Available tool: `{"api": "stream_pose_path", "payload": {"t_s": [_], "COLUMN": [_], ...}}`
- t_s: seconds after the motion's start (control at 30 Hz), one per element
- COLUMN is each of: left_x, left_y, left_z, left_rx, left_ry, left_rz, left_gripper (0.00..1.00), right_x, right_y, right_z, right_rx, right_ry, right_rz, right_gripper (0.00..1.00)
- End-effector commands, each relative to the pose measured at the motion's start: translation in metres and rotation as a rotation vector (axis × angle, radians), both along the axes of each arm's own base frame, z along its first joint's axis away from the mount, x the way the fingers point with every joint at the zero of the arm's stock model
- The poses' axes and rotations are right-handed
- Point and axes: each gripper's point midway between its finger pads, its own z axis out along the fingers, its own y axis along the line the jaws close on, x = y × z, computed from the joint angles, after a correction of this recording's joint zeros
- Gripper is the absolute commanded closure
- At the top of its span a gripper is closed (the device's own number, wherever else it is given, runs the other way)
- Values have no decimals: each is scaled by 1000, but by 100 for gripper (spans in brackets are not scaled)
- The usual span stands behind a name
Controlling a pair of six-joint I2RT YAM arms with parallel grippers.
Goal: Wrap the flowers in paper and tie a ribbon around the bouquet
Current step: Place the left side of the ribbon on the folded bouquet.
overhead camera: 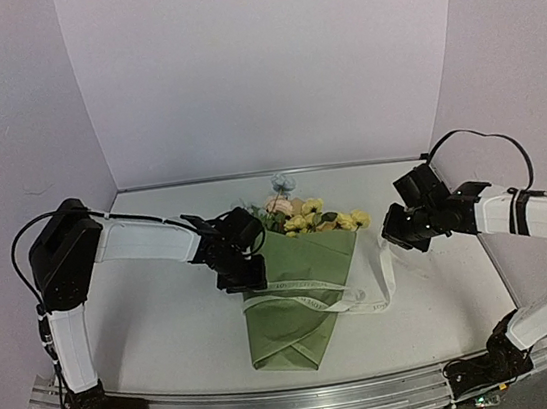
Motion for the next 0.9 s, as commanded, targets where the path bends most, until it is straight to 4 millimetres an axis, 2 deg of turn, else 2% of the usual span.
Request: {"api": "stream_pose_path", "payload": {"t_s": [0.0, 0.17, 0.37, 0.47, 0.63, 0.73, 0.87], "left_x": [14, 17, 21, 24, 21, -2, -71], "left_y": [-20, -20, -22, -33, -67, -104, -153], "left_z": [23, 33, 58, 83, 146, 190, 233], "left_rx": [-71, -73, -93, -161, -349, -497, -723], "left_ry": [-42, -67, -130, -188, -318, -385, -401], "left_rz": [-11, -23, -55, -106, -257, -438, -771], "left_gripper": [68, 79, 84, 90, 99, 100, 100], "right_x": [2, 3, 2, 2, 7, 14, 31], "right_y": [-4, -3, -4, -6, -8, -5, 12], "right_z": [11, 11, 11, 14, 20, 25, 42], "right_rx": [-7, -6, -10, -23, -51, -45, 1], "right_ry": [-30, -29, -30, -37, -52, -56, -69], "right_rz": [-7, -6, -7, -12, -4, 14, 94], "right_gripper": [95, 96, 96, 96, 97, 97, 97]}}
